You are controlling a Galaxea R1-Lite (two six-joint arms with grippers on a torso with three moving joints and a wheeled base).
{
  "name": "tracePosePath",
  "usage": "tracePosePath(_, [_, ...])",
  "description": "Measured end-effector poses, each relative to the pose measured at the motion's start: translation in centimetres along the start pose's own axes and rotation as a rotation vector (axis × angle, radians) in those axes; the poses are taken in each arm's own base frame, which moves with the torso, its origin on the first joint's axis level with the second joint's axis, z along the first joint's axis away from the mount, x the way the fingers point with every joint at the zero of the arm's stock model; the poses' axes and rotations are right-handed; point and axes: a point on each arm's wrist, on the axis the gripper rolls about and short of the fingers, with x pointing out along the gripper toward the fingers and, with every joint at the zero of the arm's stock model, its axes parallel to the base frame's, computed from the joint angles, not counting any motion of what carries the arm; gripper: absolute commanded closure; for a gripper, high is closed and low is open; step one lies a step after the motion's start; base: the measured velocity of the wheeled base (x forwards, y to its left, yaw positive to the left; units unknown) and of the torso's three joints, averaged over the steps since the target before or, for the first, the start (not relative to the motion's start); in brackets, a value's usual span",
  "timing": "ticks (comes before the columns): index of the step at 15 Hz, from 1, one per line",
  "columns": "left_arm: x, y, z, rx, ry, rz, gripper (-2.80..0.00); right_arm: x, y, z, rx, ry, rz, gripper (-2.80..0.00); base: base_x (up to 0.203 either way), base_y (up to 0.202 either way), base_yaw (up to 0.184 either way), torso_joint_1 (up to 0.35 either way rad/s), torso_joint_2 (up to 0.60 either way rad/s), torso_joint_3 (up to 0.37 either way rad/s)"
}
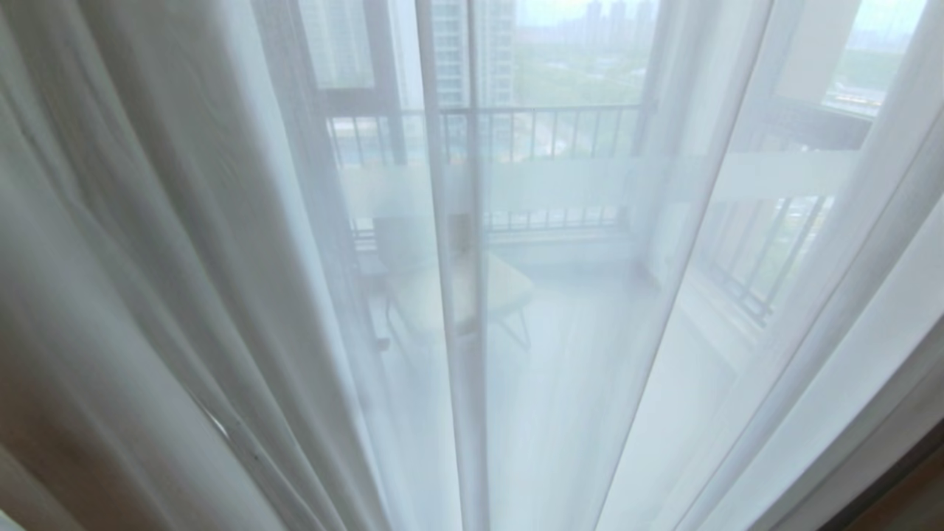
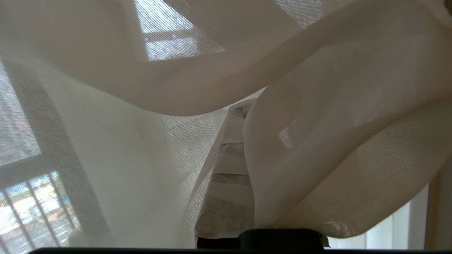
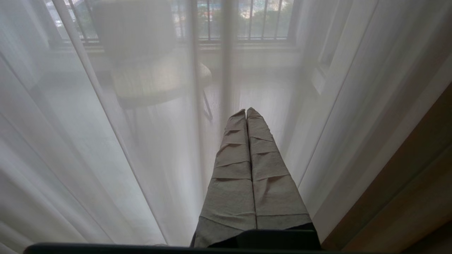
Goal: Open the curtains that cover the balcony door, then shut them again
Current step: Close the outer curtains on both sides
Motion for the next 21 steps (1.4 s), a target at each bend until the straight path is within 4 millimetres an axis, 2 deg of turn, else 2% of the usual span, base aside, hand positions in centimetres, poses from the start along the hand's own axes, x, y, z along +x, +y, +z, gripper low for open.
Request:
tracePosePath(3, [4.2, -0.9, -0.4, -0.074, -0.009, -0.087, 0.0, 0.0, 0.0, 0.0, 0.0, 0.0, 0.0, 0.0, 0.0, 0.0, 0.0, 0.0, 0.0, 0.0])
tracePosePath(6, [8.7, -3.0, -1.4, -0.104, -0.001, -0.117, 0.0, 0.0, 0.0, 0.0, 0.0, 0.0, 0.0, 0.0, 0.0, 0.0, 0.0, 0.0, 0.0, 0.0])
tracePosePath(9, [13.1, -6.0, -2.8, -0.137, 0.019, -0.151, 0.0, 0.0, 0.0, 0.0, 0.0, 0.0, 0.0, 0.0, 0.0, 0.0, 0.0, 0.0, 0.0, 0.0])
tracePosePath(12, [16.6, -9.2, -4.1, -0.169, 0.02, -0.201, 0.0, 0.0, 0.0, 0.0, 0.0, 0.0, 0.0, 0.0, 0.0, 0.0, 0.0, 0.0, 0.0, 0.0])
tracePosePath(16, [19.1, -13.9, -6.4, -0.202, 0.047, -0.283, 0.0, 0.0, 0.0, 0.0, 0.0, 0.0, 0.0, 0.0, 0.0, 0.0, 0.0, 0.0, 0.0, 0.0])
tracePosePath(21, [20.2, -17.3, -8.9, -0.211, 0.101, -0.346, 0.0, 0.0, 0.0, 0.0, 0.0, 0.0, 0.0, 0.0, 0.0, 0.0, 0.0, 0.0, 0.0, 0.0])
